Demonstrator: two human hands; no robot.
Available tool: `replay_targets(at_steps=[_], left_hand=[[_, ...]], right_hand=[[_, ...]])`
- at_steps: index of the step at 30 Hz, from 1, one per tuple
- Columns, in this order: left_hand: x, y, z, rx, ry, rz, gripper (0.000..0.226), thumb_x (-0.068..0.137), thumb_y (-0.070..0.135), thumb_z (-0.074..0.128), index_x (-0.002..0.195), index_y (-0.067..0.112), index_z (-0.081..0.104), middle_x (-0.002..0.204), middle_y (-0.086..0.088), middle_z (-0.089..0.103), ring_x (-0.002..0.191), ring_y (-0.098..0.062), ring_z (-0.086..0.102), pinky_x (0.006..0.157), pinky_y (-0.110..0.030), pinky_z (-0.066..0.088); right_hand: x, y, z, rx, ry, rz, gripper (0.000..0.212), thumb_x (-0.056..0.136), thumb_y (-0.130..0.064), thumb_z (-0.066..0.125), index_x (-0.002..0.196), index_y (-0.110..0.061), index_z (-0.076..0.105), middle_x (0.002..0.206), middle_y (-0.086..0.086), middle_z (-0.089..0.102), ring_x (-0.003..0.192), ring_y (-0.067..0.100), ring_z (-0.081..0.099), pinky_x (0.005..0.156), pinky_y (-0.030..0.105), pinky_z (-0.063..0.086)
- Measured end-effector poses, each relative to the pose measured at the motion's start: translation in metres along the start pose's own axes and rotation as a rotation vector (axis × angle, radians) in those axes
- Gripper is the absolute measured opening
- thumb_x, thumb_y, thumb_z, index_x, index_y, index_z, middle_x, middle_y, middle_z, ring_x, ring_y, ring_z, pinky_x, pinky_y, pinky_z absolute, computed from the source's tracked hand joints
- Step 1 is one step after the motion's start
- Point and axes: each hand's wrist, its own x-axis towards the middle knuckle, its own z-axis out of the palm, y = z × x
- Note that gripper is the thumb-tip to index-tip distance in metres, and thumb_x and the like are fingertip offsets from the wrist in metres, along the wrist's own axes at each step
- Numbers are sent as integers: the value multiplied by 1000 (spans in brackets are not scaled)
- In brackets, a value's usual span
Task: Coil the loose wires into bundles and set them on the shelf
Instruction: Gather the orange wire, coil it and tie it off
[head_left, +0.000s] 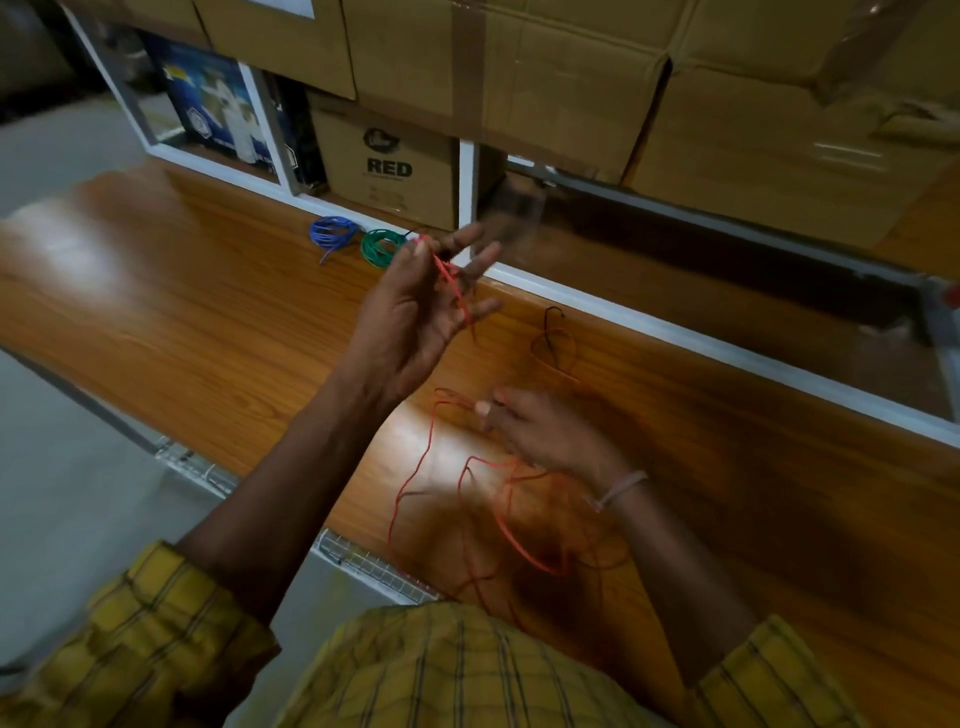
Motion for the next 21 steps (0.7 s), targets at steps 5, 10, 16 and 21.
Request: replay_targets(at_steps=[5,10,16,21], left_hand=[[-9,-32,-1,1031,48,179,33,116,28,35,133,3,50,121,-6,63,122,-26,61,93,-47,53],[-14,-54,3,1583,-159,329,24,116,20,36,121,4,52,115,-17,61,100,-32,59,84,-50,48],[-21,-42,4,1893,-220,132,22,109,28,32,118,13,45,102,-13,66,78,-30,63,61,-39,47],[-44,-37,11,1377,-266,-390,21,115,25,40,107,9,52,81,-8,67,61,-18,51,57,-28,40]], right_hand=[[-24,-6,-26,-187,-79,-205,16,88,-17,76,101,-14,66,70,2,64,64,14,59,59,34,44],[-56,1,-85,43,-161,-204,18,87,-15,81,101,-13,69,68,9,55,60,9,50,59,24,39],[-71,32,-110,-142,-99,-77,28,82,-8,79,99,-25,64,69,-3,54,61,7,49,62,35,45],[-57,44,-98,-191,238,-117,10,89,-10,72,92,-14,64,73,1,57,60,3,46,56,15,38]])
